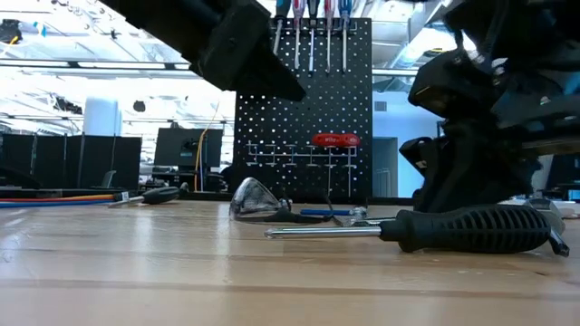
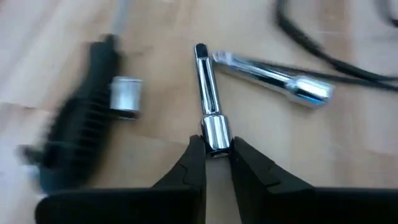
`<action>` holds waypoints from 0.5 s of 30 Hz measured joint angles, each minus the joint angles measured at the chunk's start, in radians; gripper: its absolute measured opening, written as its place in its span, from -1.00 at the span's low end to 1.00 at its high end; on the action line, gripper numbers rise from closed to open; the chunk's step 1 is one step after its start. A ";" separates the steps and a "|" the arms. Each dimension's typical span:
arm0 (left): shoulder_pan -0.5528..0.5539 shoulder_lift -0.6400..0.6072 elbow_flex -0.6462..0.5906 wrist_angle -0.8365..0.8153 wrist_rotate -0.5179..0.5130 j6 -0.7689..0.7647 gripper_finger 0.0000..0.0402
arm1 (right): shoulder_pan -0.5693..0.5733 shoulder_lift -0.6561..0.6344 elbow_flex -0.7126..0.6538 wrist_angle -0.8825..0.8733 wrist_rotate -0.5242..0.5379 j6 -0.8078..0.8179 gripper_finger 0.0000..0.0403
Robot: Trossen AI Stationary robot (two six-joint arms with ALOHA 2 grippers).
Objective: Hang tools onto peg board
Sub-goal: Put the silver extension bar into the black bin on the black pegboard
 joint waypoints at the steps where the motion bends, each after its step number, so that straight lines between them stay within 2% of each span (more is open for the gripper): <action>1: 0.000 0.000 0.000 -0.007 0.007 -0.009 -0.08 | -0.003 -0.017 -0.013 0.009 0.028 -0.001 -0.75; 5: 0.011 0.000 0.000 -0.002 0.062 -0.029 -0.08 | -0.002 -0.110 -0.079 0.137 0.092 -0.008 -0.75; 10: 0.066 0.000 0.000 0.029 0.294 -0.015 -0.08 | 0.014 -0.197 -0.117 0.242 0.121 -0.010 -0.75; 15: 0.128 0.000 0.000 0.065 0.462 -0.044 -0.08 | 0.030 -0.209 -0.117 0.278 0.121 -0.012 -0.75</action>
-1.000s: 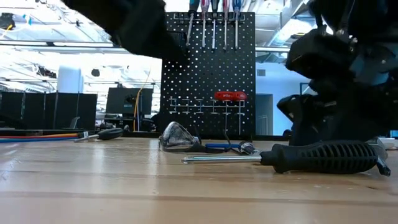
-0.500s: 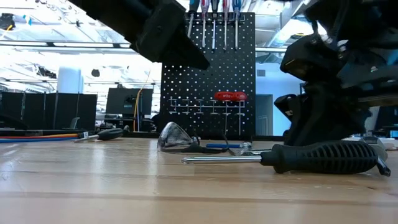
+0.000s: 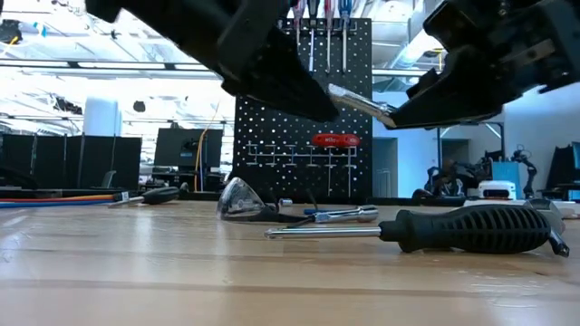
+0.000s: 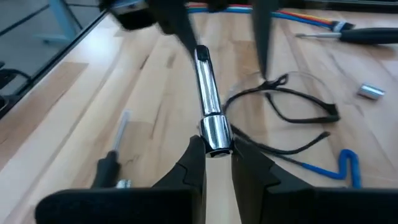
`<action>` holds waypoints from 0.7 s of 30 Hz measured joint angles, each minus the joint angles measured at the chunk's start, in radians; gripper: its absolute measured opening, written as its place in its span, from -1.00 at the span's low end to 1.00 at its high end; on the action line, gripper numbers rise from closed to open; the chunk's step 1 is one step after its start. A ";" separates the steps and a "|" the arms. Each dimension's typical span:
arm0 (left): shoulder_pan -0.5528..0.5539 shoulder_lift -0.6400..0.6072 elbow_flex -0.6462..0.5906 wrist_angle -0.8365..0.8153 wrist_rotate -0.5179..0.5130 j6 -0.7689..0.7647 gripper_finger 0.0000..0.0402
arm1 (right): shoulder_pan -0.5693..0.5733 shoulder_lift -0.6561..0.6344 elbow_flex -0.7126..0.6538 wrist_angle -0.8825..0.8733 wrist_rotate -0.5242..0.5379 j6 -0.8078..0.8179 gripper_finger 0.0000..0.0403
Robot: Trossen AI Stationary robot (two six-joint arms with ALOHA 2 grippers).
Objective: Hang tools onto peg board
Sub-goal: Put the silver extension bar into the black bin on the black pegboard
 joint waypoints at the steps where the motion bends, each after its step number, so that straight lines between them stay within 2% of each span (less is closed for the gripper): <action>1: 0.007 0.000 0.000 0.009 0.021 0.000 -0.08 | 0.001 0.004 0.000 0.000 -0.002 0.000 -0.75; 7: 0.006 0.020 -0.001 0.054 0.051 0.054 -0.08 | -0.001 0.006 0.000 0.002 -0.003 0.000 -0.75; 10: -0.007 0.045 0.004 0.140 0.096 0.105 -0.08 | -0.001 0.006 0.000 0.004 -0.003 0.000 -0.75; 17: -0.020 0.067 0.001 0.175 0.049 0.134 -0.08 | -0.002 0.006 0.000 0.003 -0.005 0.001 -0.75; 21: -0.021 0.067 0.001 0.183 0.035 0.134 -0.16 | -0.003 0.006 0.001 0.001 -0.003 0.001 -0.75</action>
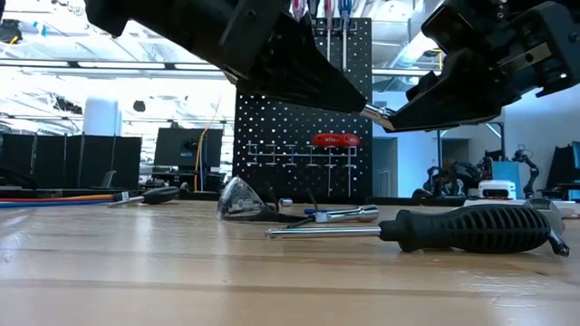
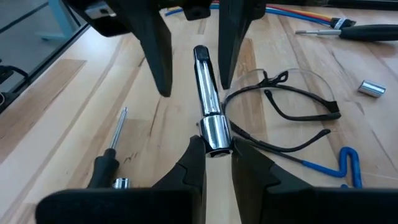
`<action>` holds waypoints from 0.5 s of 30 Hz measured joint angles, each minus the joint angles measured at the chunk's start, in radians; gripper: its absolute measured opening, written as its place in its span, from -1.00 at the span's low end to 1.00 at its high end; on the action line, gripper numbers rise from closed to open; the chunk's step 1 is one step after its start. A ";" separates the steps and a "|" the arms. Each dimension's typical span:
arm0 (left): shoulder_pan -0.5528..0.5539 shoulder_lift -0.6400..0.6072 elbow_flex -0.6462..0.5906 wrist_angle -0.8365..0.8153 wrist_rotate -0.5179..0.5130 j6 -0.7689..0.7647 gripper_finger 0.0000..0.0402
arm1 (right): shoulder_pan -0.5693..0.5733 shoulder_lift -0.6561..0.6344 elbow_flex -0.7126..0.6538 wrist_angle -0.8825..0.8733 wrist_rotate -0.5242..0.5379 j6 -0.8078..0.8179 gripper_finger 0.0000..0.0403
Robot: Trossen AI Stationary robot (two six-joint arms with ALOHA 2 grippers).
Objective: Hang tools onto peg board
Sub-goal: Put the silver extension bar into the black bin on the black pegboard
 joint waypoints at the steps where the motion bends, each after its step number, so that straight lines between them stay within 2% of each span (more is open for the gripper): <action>1: 0.000 0.000 0.000 -0.001 0.000 0.000 -0.19 | 0.000 0.000 0.000 0.000 0.000 0.000 -0.75; 12: 0.000 0.000 0.000 -0.004 -0.008 0.000 -0.70 | 0.001 0.000 0.000 -0.005 -0.003 0.001 -0.74; 15: -0.002 0.000 0.000 0.001 -0.018 -0.001 -0.85 | 0.001 0.000 0.000 -0.018 -0.003 0.011 -0.69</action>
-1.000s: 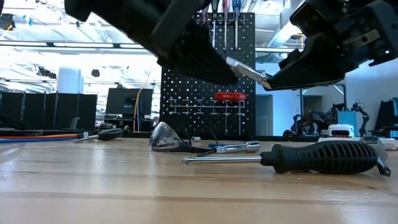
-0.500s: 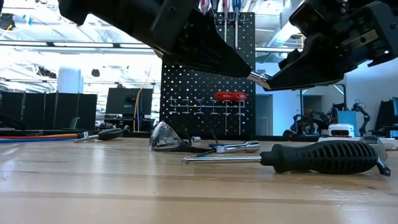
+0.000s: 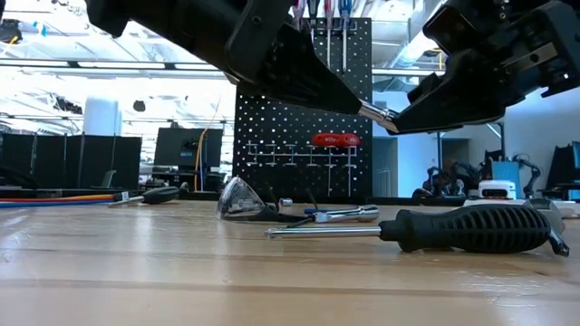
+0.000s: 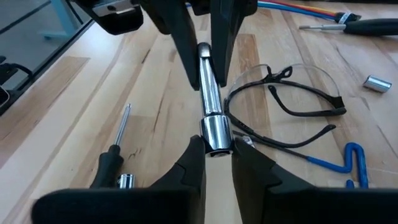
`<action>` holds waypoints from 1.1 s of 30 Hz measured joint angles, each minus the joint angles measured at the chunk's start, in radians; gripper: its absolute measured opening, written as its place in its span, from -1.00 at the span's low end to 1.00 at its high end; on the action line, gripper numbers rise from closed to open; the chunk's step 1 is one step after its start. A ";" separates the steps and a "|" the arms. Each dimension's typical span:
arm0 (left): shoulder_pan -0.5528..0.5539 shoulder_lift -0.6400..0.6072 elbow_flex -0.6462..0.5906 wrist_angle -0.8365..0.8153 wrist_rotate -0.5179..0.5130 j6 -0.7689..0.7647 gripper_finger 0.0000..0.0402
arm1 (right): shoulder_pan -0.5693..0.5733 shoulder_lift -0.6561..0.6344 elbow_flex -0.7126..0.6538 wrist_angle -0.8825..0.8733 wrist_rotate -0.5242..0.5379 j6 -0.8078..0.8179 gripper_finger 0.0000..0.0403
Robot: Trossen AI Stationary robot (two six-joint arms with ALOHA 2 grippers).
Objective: Hang tools onto peg board
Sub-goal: Put the silver extension bar into the black bin on the black pegboard
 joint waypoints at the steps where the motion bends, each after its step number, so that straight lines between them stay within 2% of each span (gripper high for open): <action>1: -0.001 0.000 0.000 0.004 0.000 0.000 -0.86 | 0.000 0.000 0.001 -0.007 0.000 0.000 -0.66; 4: -0.009 -0.001 0.000 0.013 -0.025 0.001 -0.86 | -0.001 -0.005 0.003 -0.039 -0.001 0.040 -0.52; 6: -0.025 -0.017 0.000 -0.008 -0.087 0.010 -0.86 | -0.007 -0.017 0.001 -0.110 0.000 0.090 -0.40; 11: -0.066 -0.094 0.000 -0.158 -0.378 0.017 -0.86 | -0.023 -0.071 0.001 -0.301 0.000 0.167 -0.15; 15: -0.092 -0.204 -0.001 -0.307 -0.650 0.011 -0.86 | -0.043 -0.086 0.001 -0.347 0.000 0.188 -0.07; 17: -0.090 -0.279 -0.001 -0.370 -0.742 0.019 -0.86 | -0.043 -0.086 0.001 -0.328 0.002 0.188 -0.07; 19: -0.068 -0.366 -0.001 -0.405 -0.790 0.049 -0.86 | -0.042 -0.082 0.001 -0.325 0.001 0.188 -0.08; 22: -0.011 -0.513 -0.001 -0.407 -0.746 0.102 -0.86 | -0.042 -0.082 0.001 -0.323 0.001 0.188 -0.11; 26: 0.139 -0.668 0.000 -0.408 -0.561 0.132 -0.86 | -0.042 -0.082 0.001 -0.314 0.003 0.183 -0.13; 29: 0.264 -0.730 0.000 -0.424 -0.457 0.132 -0.86 | -0.042 -0.082 0.001 -0.312 0.002 0.183 -0.15; 33: 0.402 -0.745 0.033 -0.523 -0.353 0.101 -0.85 | -0.045 -0.082 0.001 -0.298 0.003 0.173 -0.15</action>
